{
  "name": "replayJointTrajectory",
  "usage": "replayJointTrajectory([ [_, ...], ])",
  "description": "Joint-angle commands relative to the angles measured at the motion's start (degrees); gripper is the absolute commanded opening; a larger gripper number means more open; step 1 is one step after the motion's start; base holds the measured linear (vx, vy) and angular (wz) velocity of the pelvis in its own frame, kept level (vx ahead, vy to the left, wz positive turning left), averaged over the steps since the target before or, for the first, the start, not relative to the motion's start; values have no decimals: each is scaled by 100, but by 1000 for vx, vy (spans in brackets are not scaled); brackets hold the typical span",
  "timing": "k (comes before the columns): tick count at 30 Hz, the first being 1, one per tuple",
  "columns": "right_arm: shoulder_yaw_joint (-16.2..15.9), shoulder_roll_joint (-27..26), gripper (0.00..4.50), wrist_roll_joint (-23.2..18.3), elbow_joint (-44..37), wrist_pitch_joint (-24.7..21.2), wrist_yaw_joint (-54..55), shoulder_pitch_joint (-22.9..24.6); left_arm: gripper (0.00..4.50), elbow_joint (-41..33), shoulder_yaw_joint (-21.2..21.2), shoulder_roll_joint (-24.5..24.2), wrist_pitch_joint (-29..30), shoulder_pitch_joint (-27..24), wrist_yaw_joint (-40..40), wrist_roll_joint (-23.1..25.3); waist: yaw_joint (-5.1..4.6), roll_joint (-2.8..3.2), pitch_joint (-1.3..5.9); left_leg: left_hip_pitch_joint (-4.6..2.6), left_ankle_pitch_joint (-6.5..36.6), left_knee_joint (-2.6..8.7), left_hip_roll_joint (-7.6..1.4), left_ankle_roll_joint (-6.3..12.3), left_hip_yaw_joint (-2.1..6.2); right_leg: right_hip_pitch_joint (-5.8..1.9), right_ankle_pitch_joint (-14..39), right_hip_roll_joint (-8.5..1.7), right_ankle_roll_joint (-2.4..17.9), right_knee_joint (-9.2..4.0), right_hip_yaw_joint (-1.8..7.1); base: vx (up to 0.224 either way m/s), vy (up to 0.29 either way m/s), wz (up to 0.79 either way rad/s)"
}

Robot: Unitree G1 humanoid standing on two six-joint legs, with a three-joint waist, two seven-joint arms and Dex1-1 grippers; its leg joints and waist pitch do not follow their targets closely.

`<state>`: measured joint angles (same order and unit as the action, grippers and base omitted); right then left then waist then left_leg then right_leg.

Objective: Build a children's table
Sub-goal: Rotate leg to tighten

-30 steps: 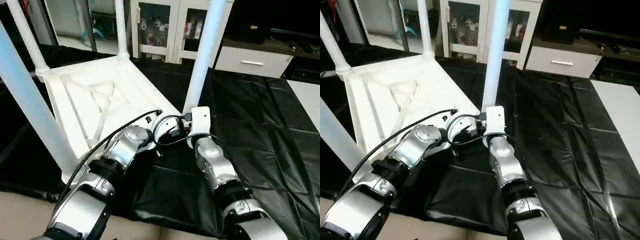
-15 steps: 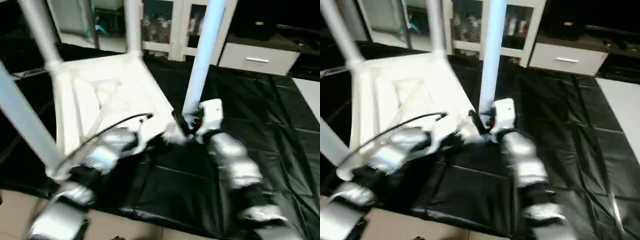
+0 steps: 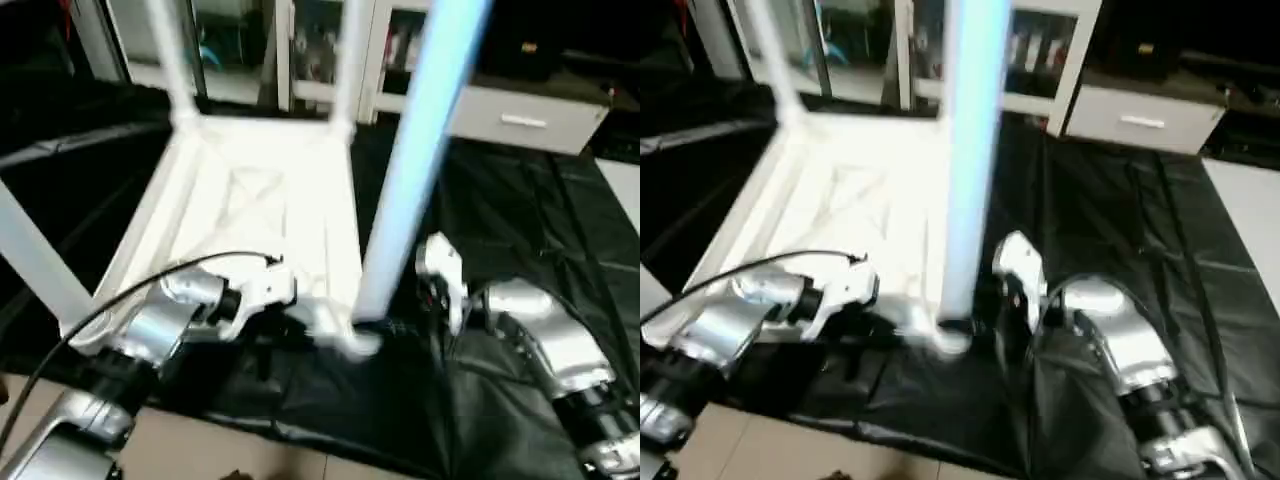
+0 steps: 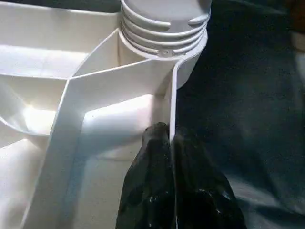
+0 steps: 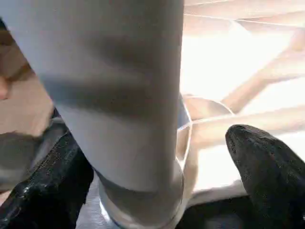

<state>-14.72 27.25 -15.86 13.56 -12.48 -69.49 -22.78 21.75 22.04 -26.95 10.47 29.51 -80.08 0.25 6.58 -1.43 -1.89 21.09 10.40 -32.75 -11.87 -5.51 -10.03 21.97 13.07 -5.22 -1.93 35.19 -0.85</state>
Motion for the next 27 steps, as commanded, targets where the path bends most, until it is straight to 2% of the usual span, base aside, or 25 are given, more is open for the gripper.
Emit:
replayJointTrajectory([
  [1, 13, 147, 442, 138, -6, -1, -16, -54, 0, 3, 382, 23, 129, -205, -403, -16, -2, -28, 280, -73, 683, 339, -101, 478, -42, -202, -430, -172, 1502, -289, 81, 0, 0, 0],
  [5, -173, 297, 442, 76, -195, -196, -377, 27, 0, -73, 379, 9, 159, -245, -345, 5, 0, -40, 293, -83, 660, 324, -94, 465, -40, -216, -491, -165, 1530, -283, 85, 0, 0, 0],
  [6, -197, 313, 442, 90, -226, -204, -415, 50, 0, -92, 374, 12, 159, -252, -323, 11, 4, -62, 298, -73, 600, 313, -90, 496, -44, -221, -580, -163, 1540, -270, 83, 0, 0, 0],
  [11, -343, 338, 442, 221, -232, -112, -463, 113, 0, -167, 388, 8, 222, -255, -255, 18, 13, -55, 307, -74, 468, 296, -85, 569, -42, -221, -709, -164, 1571, -253, 77, 0, 0, 0],
  [20, -412, 225, 354, 384, -47, 39, -343, 17, 0, -191, 406, -3, 245, -249, -247, 62, 9, -53, 315, -75, 492, 284, -81, 539, -40, -228, -708, -161, 1608, -240, 78, 0, 0, 0],
  [25, -468, 226, 332, 456, 4, 91, -345, 0, 0, -195, 420, -13, 249, -254, -232, 83, 12, -54, 321, -80, 470, 276, -82, 555, -39, -224, -750, -160, 1628, -232, 74, 0, 0, 0],
  [27, -482, 230, 301, 493, 32, 118, -352, -7, 0, -199, 424, -19, 252, -257, -231, 88, 11, -57, 320, -77, 477, 276, -81, 550, -38, -227, -751, -157, 1624, -232, 74, 0, 0, 0],
])
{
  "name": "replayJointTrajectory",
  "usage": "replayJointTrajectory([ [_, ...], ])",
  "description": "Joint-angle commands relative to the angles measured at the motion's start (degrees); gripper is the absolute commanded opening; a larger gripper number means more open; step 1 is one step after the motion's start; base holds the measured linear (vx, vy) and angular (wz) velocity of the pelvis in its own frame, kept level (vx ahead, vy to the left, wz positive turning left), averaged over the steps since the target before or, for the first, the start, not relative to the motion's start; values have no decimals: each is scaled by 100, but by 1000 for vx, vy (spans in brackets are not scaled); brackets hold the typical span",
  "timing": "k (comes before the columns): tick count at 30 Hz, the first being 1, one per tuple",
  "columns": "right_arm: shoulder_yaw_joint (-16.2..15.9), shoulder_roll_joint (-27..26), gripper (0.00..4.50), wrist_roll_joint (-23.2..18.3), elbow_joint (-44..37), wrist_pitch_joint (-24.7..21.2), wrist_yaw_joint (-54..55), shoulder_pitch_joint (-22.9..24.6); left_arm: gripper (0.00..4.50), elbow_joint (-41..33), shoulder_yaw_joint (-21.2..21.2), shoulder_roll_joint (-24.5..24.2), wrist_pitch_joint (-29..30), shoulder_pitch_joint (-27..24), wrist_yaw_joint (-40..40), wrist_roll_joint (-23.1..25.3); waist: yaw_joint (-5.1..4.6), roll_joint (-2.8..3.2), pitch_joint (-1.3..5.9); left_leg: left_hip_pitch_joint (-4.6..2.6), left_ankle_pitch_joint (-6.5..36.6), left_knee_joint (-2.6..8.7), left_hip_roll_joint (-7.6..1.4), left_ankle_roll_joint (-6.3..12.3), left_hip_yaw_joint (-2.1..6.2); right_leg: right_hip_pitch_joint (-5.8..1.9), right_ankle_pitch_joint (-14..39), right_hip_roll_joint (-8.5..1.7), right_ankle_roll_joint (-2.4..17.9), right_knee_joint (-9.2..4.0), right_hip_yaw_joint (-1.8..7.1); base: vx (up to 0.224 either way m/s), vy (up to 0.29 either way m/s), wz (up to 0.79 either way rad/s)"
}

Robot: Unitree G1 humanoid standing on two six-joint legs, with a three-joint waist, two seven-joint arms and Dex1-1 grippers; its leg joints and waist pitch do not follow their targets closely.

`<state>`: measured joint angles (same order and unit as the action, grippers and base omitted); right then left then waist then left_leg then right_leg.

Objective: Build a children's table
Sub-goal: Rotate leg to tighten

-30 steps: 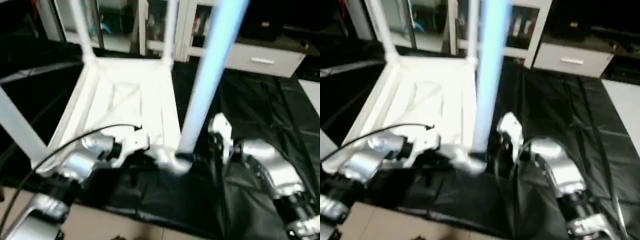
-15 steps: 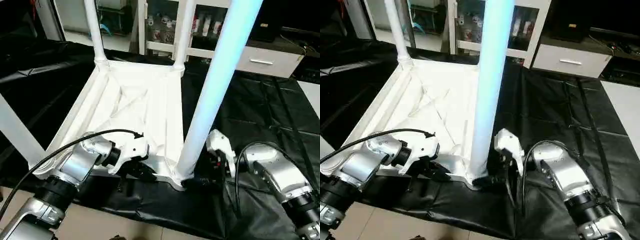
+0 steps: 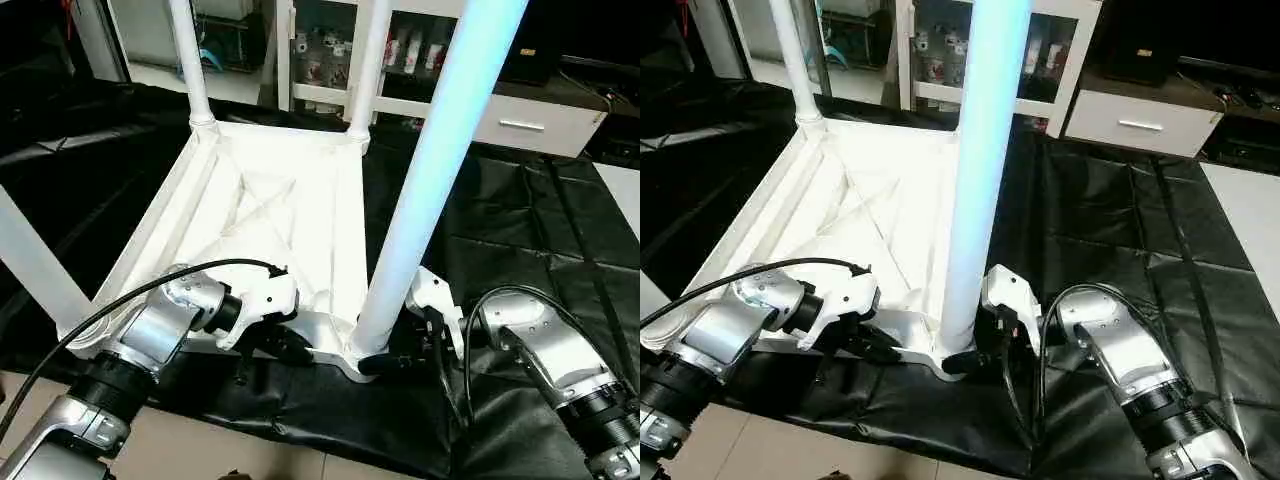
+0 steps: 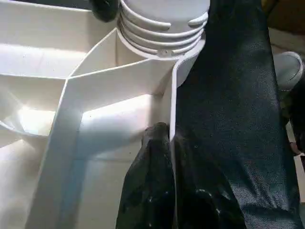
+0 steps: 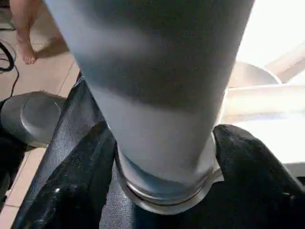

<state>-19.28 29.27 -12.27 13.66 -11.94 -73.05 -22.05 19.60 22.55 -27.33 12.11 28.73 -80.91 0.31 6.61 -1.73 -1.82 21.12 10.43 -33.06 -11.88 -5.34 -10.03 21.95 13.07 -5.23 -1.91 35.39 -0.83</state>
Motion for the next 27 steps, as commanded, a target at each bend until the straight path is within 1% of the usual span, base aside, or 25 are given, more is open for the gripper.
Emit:
replayJointTrajectory([
  [1, -30, 29, 301, 145, 31, 71, 0, -82, 0, 9, 378, 12, 96, -182, -151, 85, 8, -28, 315, -79, 473, 305, -80, 533, -39, -228, -758, -158, 1621, -249, 73, 0, 0, 0],
  [2, -33, 30, 287, 166, 45, 87, -9, -83, 0, 1, 381, 8, 99, -190, -150, 88, 4, -49, 312, -76, 474, 305, -79, 539, -40, -229, -747, -157, 1613, -250, 73, 0, 0, 0],
  [4, -36, 29, 279, 181, 55, 94, -16, -84, 0, -2, 387, 2, 98, -200, -149, 96, 6, -27, 311, -82, 517, 312, -85, 518, -34, -225, -675, -165, 1605, -253, 72, 0, 0, 0],
  [5, -65, 35, 274, 217, 79, 112, -35, -93, 0, -1, 398, -4, 89, -212, -144, 110, 7, -27, 314, -88, 532, 311, -85, 509, -34, -220, -668, -161, 1604, -254, 70, 0, 0, 0],
  [12, -160, 31, 267, 311, 155, 217, -29, -74, 0, -17, 429, -12, 94, -239, -138, 138, -1, -48, 318, -91, 613, 314, -83, 464, -32, -224, -665, -159, 1588, -258, 74, 0, 0, 0],
  [13, -149, 9, 267, 318, 168, 228, 7, -64, 0, -12, 418, -6, 70, -241, -108, 144, 0, -48, 319, -92, 618, 315, -83, 460, -31, -223, -662, -157, 1585, -257, 73, 0, 0, 0],
  [15, -1, -186, 267, 341, 340, 247, 399, -58, 0, 108, 335, 91, -23, -217, 158, 191, -7, -44, 314, -94, 682, 319, -82, 436, -32, -209, -632, -156, 1591, -262, 71, 0, 0, 0],
  [16, 60, -257, 267, 348, 414, 242, 552, -74, 0, 164, 307, 130, -76, -196, 263, 215, -9, -37, 300, -98, 848, 339, -85, 383, -29, -200, -425, -162, 1574, -285, 70, 0, 0, 0],
  [17, 138, -353, 267, 370, 516, 258, 779, -98, 0, 243, 259, 194, -102, -165, 410, 232, -23, -45, 288, -95, 972, 352, -81, 339, -32, -195, -257, -162, 1553, -304, 75, 0, 0, 0],
  [18, 243, -483, 267, 397, 651, 275, 1095, -131, 0, 367, 197, 283, -156, -114, 650, 283, -39, -50, 264, -88, 1287, 385, -86, 202, -19, -190, 212, -174, 1480, -340, 81, 0, 0, 0],
  [19, 273, -521, 266, 405, 692, 282, 1189, -141, 0, 404, 179, 309, -171, -99, 722, 299, -48, -53, 239, -117, 1614, 412, -87, 69, -14, -164, 765, -186, 1378, -396, 91, -63, -7, -2],
  [20, 371, -653, 266, 401, 793, 223, 1487, -164, 0, 567, 118, 406, -213, -32, 950, 342, -70, -47, 229, -115, 1856, 438, -84, -47, 10, -164, 1271, -203, 1234, -432, 93, -63, -7, -2],
  [21, 461, -792, 266, 406, 899, 150, 1807, -181, 0, 728, 55, 507, -187, 39, 1198, 391, -87, -55, 220, -109, 1958, 447, -74, -85, 14, -153, 1511, -203, 1154, -455, 94, -66, -7, -6],
  [22, 529, -913, 266, 415, 993, 87, 2076, -186, 0, 858, -5, 600, -175, 100, 1401, 415, -109, -63, 210, -108, 2112, 469, -68, -179, 44, -145, 1925, -210, 990, -489, 89, 0, 0, 0],
  [23, 529, -913, 266, 415, 993, 87, 2076, -186, 0, 858, -5, 600, -175, 100, 1401, 415, -133, -69, 208, -112, 2234, 484, -63, -233, 67, -132, 2247, -222, 853, -521, 81, -66, -3, -9],
  [25, 622, -1102, 266, 448, 1129, 20, 2501, -186, 0, 1014, -97, 740, -136, 181, 1668, 419, -161, -70, 215, -92, 2241, 496, -61, -247, 85, -129, 2363, -222, 731, -539, 78, -67, 4, -13],
  [26, 682, -1219, 266, 461, 1204, -35, 2753, -187, 0, 1091, -146, 820, -126, 226, 1821, 418, -168, -75, 214, -114, 2288, 492, -49, -242, 80, -95, 2421, -211, 700, -560, 79, 0, 0, 0],
  [27, 746, -1358, 266, 516, 1312, -64, 3054, -196, 0, 1181, -177, 900, -121, 281, 1959, 422, -169, -58, 213, -121, 2310, 495, -52, -243, 85, -86, 2439, -218, 699, -564, 82, 0, 0, 0],
])
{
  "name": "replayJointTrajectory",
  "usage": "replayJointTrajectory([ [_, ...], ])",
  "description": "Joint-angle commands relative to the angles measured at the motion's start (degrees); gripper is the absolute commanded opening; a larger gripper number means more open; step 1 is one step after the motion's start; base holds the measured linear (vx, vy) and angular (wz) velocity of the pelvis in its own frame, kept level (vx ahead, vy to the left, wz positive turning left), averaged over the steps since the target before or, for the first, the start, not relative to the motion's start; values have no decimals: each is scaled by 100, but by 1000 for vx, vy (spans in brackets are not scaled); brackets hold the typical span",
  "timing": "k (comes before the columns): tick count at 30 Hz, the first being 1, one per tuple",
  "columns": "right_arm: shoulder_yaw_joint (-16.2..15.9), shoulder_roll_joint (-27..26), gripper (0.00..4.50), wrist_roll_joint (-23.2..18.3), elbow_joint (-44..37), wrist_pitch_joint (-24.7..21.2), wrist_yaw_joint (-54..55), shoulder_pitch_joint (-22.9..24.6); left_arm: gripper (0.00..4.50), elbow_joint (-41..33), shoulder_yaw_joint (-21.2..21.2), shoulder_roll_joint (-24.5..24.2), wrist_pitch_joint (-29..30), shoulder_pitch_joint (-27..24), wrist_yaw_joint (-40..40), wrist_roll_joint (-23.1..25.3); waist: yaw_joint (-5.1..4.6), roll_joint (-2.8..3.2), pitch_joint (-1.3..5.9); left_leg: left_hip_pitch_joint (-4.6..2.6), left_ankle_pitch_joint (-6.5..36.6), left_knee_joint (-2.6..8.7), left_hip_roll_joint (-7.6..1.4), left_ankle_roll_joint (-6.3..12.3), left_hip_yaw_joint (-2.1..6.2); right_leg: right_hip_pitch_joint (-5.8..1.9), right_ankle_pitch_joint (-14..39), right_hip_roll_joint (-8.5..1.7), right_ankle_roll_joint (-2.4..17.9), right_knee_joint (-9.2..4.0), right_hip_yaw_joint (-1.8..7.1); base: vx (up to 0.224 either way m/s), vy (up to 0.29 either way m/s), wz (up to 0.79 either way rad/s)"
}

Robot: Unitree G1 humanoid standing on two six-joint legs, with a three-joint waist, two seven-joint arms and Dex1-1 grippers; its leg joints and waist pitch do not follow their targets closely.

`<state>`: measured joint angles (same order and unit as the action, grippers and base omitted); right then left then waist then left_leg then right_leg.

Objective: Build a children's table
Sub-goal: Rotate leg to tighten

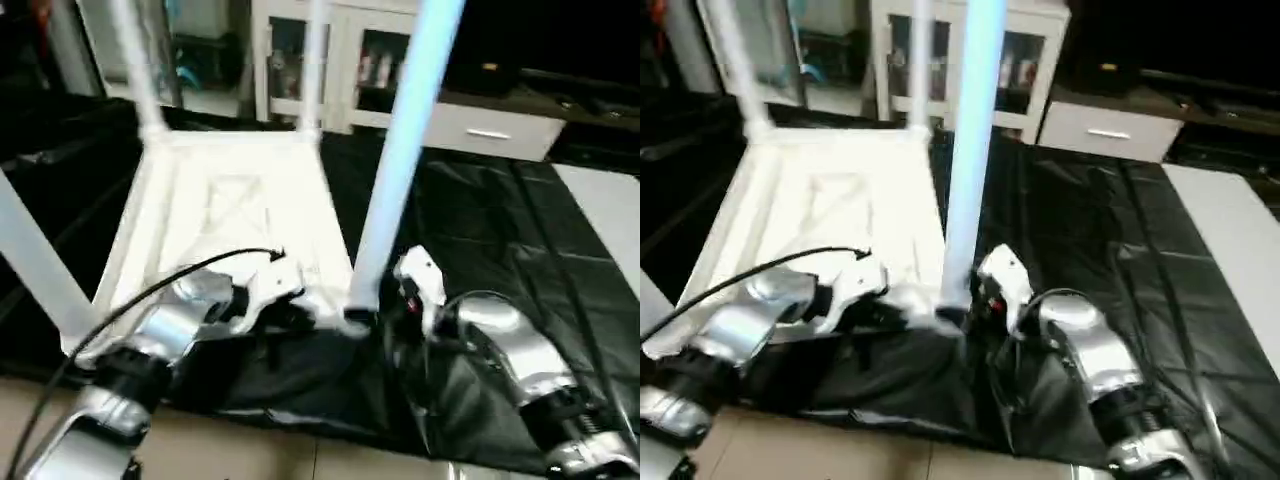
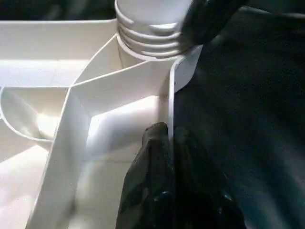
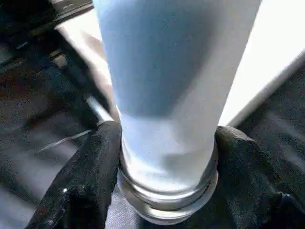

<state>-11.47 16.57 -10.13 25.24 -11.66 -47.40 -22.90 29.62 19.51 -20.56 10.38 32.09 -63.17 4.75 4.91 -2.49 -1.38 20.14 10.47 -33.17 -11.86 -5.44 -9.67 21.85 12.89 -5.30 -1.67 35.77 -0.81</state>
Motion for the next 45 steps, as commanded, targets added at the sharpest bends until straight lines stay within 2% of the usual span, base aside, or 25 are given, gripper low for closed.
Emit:
replayJointTrajectory([
  [1, 53, -275, 266, 397, 327, -127, 966, -143, 0, 331, 85, 330, 34, 34, 440, 35, -14, 9, 163, -7, 2321, 513, -52, -241, 55, -75, 2501, -206, 648, -607, 77, 0, 0, 0],
  [2, 131, -473, 266, 508, 527, -148, 1504, -189, 0, 479, 65, 428, 38, 131, 676, 102, -22, -1, 155, -3, 2331, 518, -44, -252, 54, -72, 2561, -197, 623, -615, 70, 0, 0, 0],
  [3, 131, -473, 266, 508, 527, -148, 1504, -189, 0, 479, 65, 428, 38, 131, 676, 102, -42, 24, 155, -28, 2450, 522, -37, -310, 68, -31, 2782, -207, 578, -632, 62, 0, 0, 0],
  [4, 213, -759, 266, 667, 830, -141, 2259, -274, 0, 710, 13, 583, 34, 290, 1080, 208, -52, 20, 174, -9, 2388, 527, -41, -327, 82, -60, 2698, -219, 554, -626, 65, 0, 0, 0],
  [7, 255, -895, 266, 704, 971, -127, 2563, -323, 0, 814, -30, 664, 33, 364, 1254, 240, -69, 51, 190, -41, 2397, 544, -50, -304, 73, -49, 2247, -191, 663, -624, 57, 0, 0, 0],
  [11, 708, -1770, 265, 654, 1954, 130, 4357, -769, 0, 1244, -235, 1061, 75, 732, 2160, 355, -153, 86, 194, -42, 2438, 548, -32, -361, 59, -2, 1960, -185, 798, -606, 79, 0, 0, 0],
  [13, 760, -1987, 265, 726, 2244, 296, 4818, -945, 0, 1351, -290, 1166, 51, 830, 2395, 376, -149, 70, 201, -35, 2316, 541, -30, -349, 46, -21, 1671, -169, 817, -586, 80, 0, 0, 0],
  [15, 802, -2133, 265, 715, 2392, 435, 4970, -1049, 0, 1410, -321, 1224, 45, 887, 2515, 388, -147, 73, 209, -46, 2267, 529, -27, -317, 27, -17, 1512, -164, 834, -576, 89, 0, 0, 0],
  [16, 850, -2230, 265, 646, 2452, 574, 4941, -1110, 0, 1429, -330, 1245, 22, 911, 2591, 408, -132, 29, 208, -28, 2170, 521, -32, -213, 9, -38, 1389, -155, 826, -570, 88, 0, 0, 0],
  [18, 959, -2355, 265, 529, 2554, 758, 4927, -1214, 0, 1462, -342, 1277, 11, 940, 2653, 421, -126, 42, 220, -31, 2113, 510, -41, -147, 0, -29, 1331, -161, 853, -561, 96, 0, 0, 0],
  [23, 1053, -2387, 265, 396, 2576, 1036, 4644, -1294, 0, 1410, -335, 1243, -41, 876, 2606, 410, -73, 24, 260, 38, 1274, 469, -24, 11, -40, -128, 251, -155, 998, -463, 94, 0, 0, 0],
  [24, 1089, -2399, 321, 364, 2622, 1133, 4564, -1324, 0, 1426, -335, 1238, -63, 870, 2601, 407, -62, 33, 268, 44, 1116, 458, -24, 59, -47, -136, 26, -152, 1043, -443, 89, 0, 0, 0],
  [27, 1142, -2176, 342, 383, 2263, 1421, 4376, -1296, 0, 1337, -320, 1097, -83, 784, 2460, 388, -47, 55, 250, 36, 1162, 466, -30, 92, -56, -123, 53, -140, 1102, -448, 86, 0, 0, 0],
  [29, 1114, -2033, 367, 389, 2069, 1351, 4185, -1254, 0, 1287, -305, 1029, -90, 747, 2355, 381, -42, 42, 245, 32, 1317, 471, -34, 68, -55, -127, 291, -139, 1068, -469, 86, 0, 0, 0],
  [30, 1132, -1956, 375, 357, 1983, 1268, 4064, -1233, 0, 1261, -301, 997, -91, 726, 2287, 381, -32, 67, 242, 33, 1333, 473, -38, 63, -56, -122, 360, -145, 1048, -479, 91, 0, 0, 0],
  [31, 1132, -1956, 380, 357, 1983, 1268, 4064, -1233, 0, 1261, -301, 997, -91, 726, 2287, 381, -33, 48, 260, 43, 1236, 460, -38, 75, -57, -135, 264, -145, 1055, -461, 92, 0, 0, 0],
  [33, 906, -1590, 394, 375, 1645, 937, 3242, -1110, 0, 1142, -254, 869, -108, 640, 1955, 343, -18, 61, 259, 56, 1048, 445, -37, 147, -58, -152, -23, -133, 1108, -441, 82, 0, 0, 0],
  [35, 449, -1153, 417, 531, 1255, 817, 2270, -934, 0, 1058, -171, 733, -85, 567, 1600, 316, 14, 47, 256, 69, 846, 411, -32, 250, -71, -170, -321, -123, 1141, -424, 78, 0, 0, 0],
  [36, 295, -1006, 421, 568, 1104, 814, 1931, -862, 0, 1039, -143, 688, -56, 546, 1497, 313, 43, 76, 258, 60, 809, 399, -35, 303, -76, -158, -420, -125, 1174, -411, 80, 0, 0, 0],
  [37, 154, -756, 435, 491, 797, 687, 1445, -726, 0, 1017, -74, 595, -50, 503, 1253, 298, 53, 56, 247, 66, 812, 406, -33, 320, -70, -190, -444, -109, 1175, -424, 71, 0, 0, 0],
  [38, 60, -564, 435, 434, 581, 667, 1099, -624, 0, 1002, -41, 535, -33, 472, 1099, 278, 42, 96, 258, 69, 792, 404, -38, 324, -68, -169, -497, -129, 1224, -398, 80, 0, 0, 0],
  [42, -289, 250, 444, 478, 27, 836, -43, -322, 0, 808, 185, 229, -45, 288, 194, 157, 58, 86, 237, 40, 1061, 419, -59, 291, -62, -171, -214, -130, 1301, -432, 69, 0, 0, 0],
  [43, -289, 250, 444, 478, 27, 836, -43, -322, 0, 808, 185, 229, -45, 288, 194, 157, 54, 76, 235, 46, 1130, 414, -64, 287, -69, -166, -96, -146, 1316, -438, 78, 0, 0, 0],
  [44, -361, 562, 444, 393, -170, 783, -547, -215, 0, 566, 359, 26, -37, 119, -606, -21, 45, 82, 230, 48, 1207, 429, -69, 275, -66, -155, 65, -148, 1343, -454, 77, 0, 0, 0],
  [45, -361, 562, 444, 393, -170, 783, -547, -215, 0, 566, 359, 26, -37, 119, -606, -21, 54, 79, 236, 42, 1214, 428, -72, 272, -64, -165, 73, -148, 1342, -445, 79, 0, 0, 0],
])
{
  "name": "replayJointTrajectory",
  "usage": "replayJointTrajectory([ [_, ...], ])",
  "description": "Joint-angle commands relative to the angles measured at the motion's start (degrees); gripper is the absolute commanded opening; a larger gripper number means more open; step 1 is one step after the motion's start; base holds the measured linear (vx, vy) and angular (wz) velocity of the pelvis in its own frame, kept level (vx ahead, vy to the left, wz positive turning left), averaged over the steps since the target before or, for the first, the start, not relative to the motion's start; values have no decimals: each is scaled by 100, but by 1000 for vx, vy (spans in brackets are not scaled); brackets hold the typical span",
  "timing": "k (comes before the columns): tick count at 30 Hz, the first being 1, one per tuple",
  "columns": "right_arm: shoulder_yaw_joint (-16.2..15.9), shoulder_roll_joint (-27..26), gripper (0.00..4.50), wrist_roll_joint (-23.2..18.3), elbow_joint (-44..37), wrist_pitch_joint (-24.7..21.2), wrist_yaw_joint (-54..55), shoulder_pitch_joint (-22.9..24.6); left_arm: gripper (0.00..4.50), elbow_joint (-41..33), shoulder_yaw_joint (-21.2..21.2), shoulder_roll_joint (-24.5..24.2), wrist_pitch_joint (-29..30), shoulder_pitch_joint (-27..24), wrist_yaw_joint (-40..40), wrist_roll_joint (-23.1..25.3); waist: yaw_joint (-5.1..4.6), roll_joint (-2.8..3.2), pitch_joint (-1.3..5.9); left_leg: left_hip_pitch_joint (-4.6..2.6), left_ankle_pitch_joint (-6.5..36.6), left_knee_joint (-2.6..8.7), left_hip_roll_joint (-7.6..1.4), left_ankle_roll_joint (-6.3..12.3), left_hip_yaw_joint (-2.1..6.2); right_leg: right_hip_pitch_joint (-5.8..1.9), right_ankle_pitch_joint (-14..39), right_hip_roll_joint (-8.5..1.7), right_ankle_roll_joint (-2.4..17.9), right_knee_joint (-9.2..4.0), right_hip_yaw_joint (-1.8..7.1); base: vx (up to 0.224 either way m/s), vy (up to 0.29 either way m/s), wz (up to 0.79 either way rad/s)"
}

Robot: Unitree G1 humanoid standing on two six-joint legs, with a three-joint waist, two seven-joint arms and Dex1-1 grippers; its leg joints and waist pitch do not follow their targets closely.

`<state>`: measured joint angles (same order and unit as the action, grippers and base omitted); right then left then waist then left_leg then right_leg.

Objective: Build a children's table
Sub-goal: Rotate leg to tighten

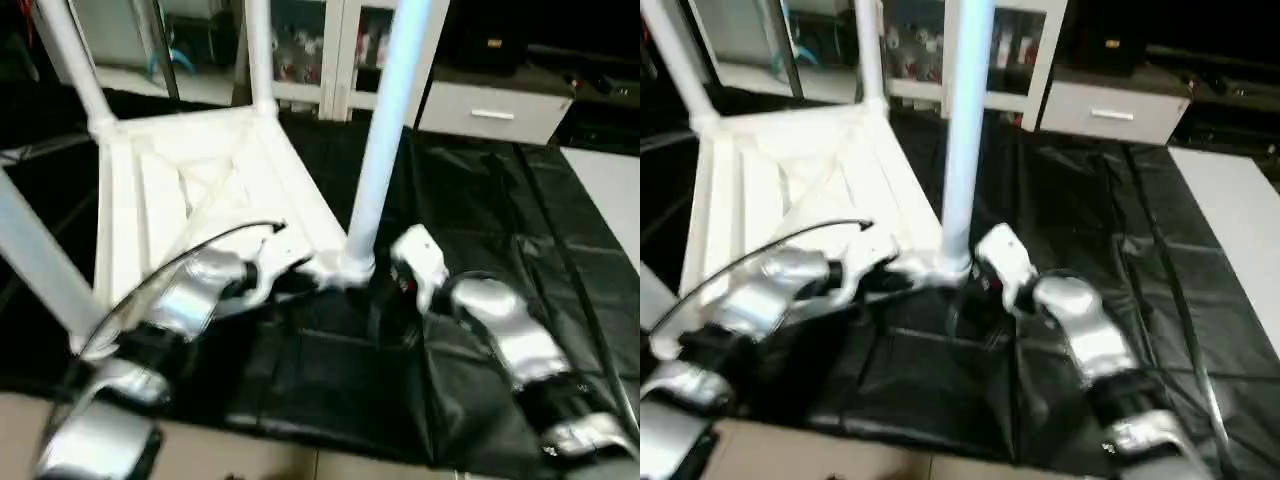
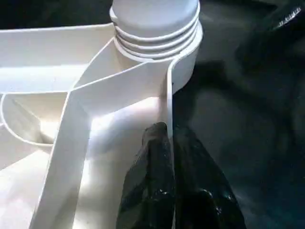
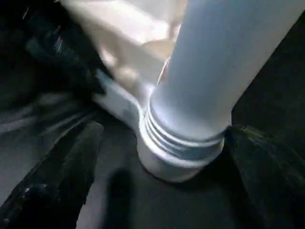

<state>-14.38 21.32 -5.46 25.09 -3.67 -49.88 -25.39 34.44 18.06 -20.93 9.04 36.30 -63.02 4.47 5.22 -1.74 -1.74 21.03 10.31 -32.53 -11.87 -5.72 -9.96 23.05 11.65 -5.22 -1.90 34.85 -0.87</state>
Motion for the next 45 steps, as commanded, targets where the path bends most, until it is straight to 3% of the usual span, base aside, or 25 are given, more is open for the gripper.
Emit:
replayJointTrajectory([
  [1, -69, 186, 444, -212, -279, -138, -536, 86, 0, 5, 585, -31, 51, -363, -894, -22, 26, 20, 270, -46, 1187, 362, -74, 307, -36, -279, 136, -156, 1378, -343, 94, 0, 0, 0],
  [3, -9, 329, 444, -535, -544, -488, -1006, 168, 0, -114, 696, -186, 108, -451, -1353, -88, 38, 19, 281, -61, 1089, 343, -81, 405, -43, -279, -194, -136, 1505, -309, 89, 0, 0, 0],
  [5, -72, 508, 444, -772, -853, -895, -1462, 276, 0, -416, 855, -375, 507, -537, -1843, -196, 74, 27, 267, -68, 1081, 347, -90, 437, -57, -274, -178, -126, 1544, -303, 80, 0, 0, 0],
  [11, -244, 671, 444, -898, -1155, -1102, -1861, 418, 0, -576, 919, -489, 530, -599, -1924, -143, 156, 42, 244, -99, 1488, 391, -115, 223, -52, -228, 495, -168, 1469, -358, 93, 0, 0, 0],
  [16, -325, 735, 444, -872, -1280, -1225, -2083, 452, 0, -680, 886, -513, 542, -618, -1898, -110, 150, 11, 255, -78, 1395, 391, -94, 163, -38, -243, 543, -171, 1344, -361, 98, 0, 0, 0],
  [22, -363, 715, 392, -809, -1250, -1224, -2079, 422, 0, -766, 913, -536, 608, -627, -1888, -121, 155, 3, 281, -79, 1054, 350, -83, 251, -49, -254, 39, -153, 1440, -310, 84, 0, 0, 0],
  [36, -392, 648, 278, -706, -1131, -1128, -2061, 356, 0, -806, 925, -562, 627, -675, -1860, -90, 163, -15, 291, -75, 968, 329, -75, 299, -54, -272, -3, -156, 1468, -293, 81, 0, 0, 0],
  [43, -245, 359, 270, -530, -799, -872, -1510, 303, 0, -765, 909, -554, 611, -665, -1751, -43, 140, -6, 288, -66, 1051, 343, -70, 252, -46, -273, 101, -158, 1458, -301, 75, 0, 0, 0],
  [45, -76, 106, 269, -448, -520, -774, -953, 209, 0, -525, 792, -406, 478, -573, -1272, 68, 103, -1, 258, -80, 1413, 377, -74, 119, -42, -238, 600, -165, 1390, -356, 79, 0, 0, 0],
])
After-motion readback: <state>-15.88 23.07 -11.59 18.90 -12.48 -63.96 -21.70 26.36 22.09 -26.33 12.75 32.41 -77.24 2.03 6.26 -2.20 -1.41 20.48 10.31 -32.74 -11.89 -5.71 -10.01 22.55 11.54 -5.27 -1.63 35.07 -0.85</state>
